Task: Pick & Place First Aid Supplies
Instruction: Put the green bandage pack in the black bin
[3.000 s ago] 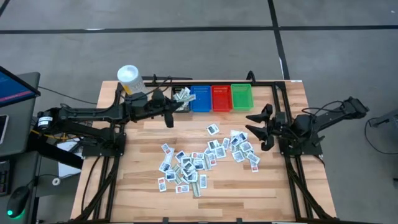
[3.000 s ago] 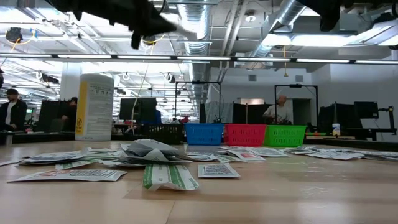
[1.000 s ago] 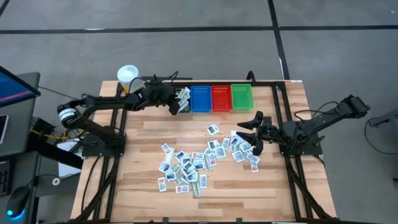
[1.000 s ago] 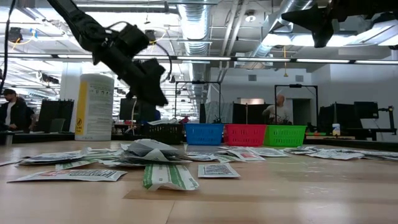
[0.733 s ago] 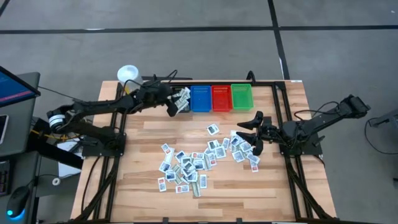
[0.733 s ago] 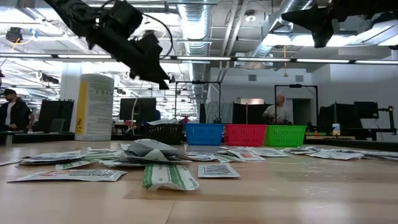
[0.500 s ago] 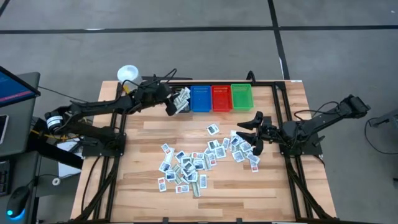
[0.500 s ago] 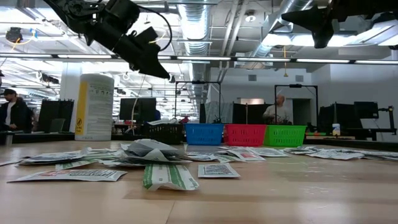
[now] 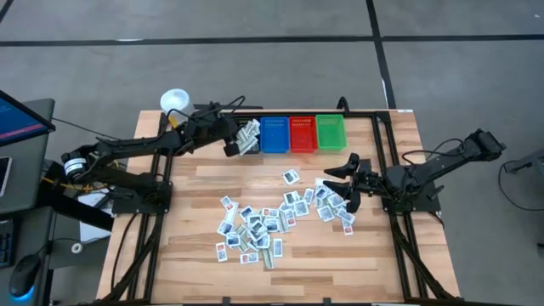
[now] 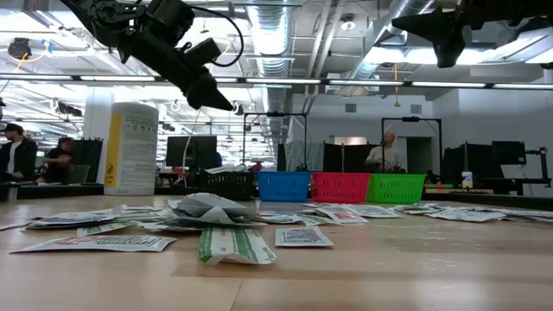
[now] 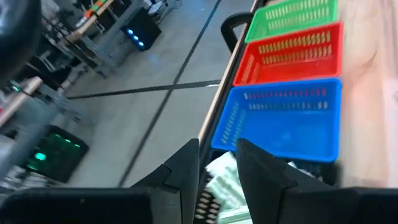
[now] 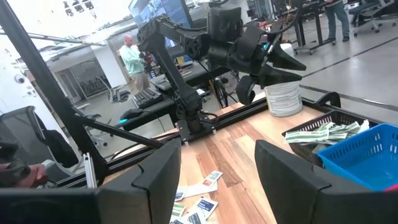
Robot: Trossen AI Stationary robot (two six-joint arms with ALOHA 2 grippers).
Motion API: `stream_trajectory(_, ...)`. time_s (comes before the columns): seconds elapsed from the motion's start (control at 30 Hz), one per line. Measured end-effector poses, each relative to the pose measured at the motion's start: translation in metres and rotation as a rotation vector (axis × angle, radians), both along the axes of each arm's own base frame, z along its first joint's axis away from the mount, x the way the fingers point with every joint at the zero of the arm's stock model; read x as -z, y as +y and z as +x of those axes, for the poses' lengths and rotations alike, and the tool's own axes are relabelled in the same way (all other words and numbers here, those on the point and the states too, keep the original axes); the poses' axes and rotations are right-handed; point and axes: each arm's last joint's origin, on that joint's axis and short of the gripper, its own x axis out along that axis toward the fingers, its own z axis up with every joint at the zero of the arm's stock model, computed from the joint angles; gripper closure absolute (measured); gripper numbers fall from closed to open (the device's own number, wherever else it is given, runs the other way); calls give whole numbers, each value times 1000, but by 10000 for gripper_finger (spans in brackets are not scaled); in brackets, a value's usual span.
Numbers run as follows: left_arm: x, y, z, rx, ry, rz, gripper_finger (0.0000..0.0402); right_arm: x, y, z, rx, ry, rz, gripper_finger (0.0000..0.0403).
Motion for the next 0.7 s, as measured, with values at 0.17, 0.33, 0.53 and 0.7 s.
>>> stream_trajectory(0.17,0,2,0,-31,49,82,294,0,0,0,0,0,0,203)
stream_trajectory(0.33,9,7,6,-70,69,96,294,0,0,0,0,0,0,203)
stream_trajectory(0.53,30,14,17,-96,166,134,294,0,0,0,0,-5,33,203)
stream_trajectory(0.7,37,16,20,-118,193,134,294,0,0,0,0,-4,36,203)
